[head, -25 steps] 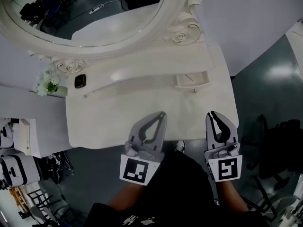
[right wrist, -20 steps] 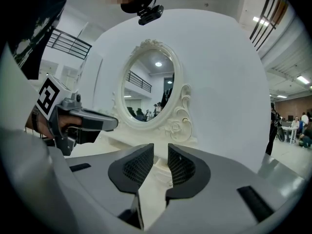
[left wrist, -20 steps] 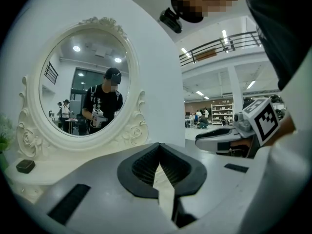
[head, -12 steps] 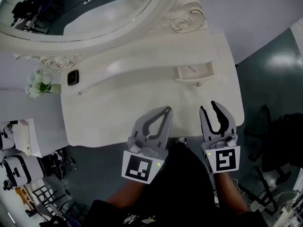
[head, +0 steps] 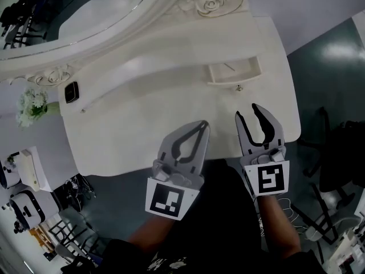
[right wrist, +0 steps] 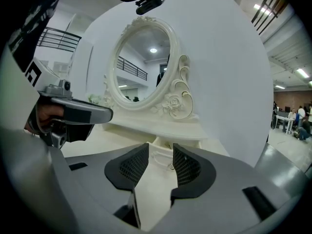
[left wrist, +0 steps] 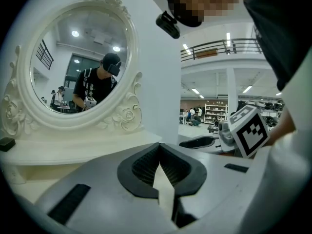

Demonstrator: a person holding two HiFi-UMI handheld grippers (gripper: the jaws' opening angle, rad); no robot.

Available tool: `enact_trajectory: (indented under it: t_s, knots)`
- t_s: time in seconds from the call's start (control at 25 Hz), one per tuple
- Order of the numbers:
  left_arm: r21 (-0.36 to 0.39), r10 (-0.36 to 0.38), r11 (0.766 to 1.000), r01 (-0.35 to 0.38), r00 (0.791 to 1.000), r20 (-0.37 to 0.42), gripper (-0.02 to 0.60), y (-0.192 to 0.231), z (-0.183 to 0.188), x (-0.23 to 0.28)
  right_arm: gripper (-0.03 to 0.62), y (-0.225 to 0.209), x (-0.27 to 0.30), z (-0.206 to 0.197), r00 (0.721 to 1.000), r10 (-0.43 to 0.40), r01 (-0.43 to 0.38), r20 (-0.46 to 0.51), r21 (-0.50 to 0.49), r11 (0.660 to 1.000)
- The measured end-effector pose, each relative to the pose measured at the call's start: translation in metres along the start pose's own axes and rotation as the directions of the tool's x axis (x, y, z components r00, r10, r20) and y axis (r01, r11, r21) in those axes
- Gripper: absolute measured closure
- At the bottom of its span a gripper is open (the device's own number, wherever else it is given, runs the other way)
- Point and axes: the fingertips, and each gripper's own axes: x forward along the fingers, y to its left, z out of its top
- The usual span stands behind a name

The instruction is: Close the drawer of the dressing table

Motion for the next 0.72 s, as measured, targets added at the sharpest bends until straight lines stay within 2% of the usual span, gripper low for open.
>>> enact_trajectory:
  t_s: [0.4, 0.72]
  knots:
    - [-0.042, -0.005, 0.999, 0.003, 0.999, -0.054, 0.578, 0.008, -0.025, 0.009, 0.462, -0.015, 0.024, -0.031, 0.997, -0.031, 0.031, -0.066, 0.008, 0.999]
    - [-0.060, -0.016, 0.998, 0.011, 0.997, -0.082, 0.578, 0.013, -0.037, 0.017, 0.461, -0.021, 0.042, -0.050, 0.995, -0.022, 0.026, -0.101, 0.036, 0.999]
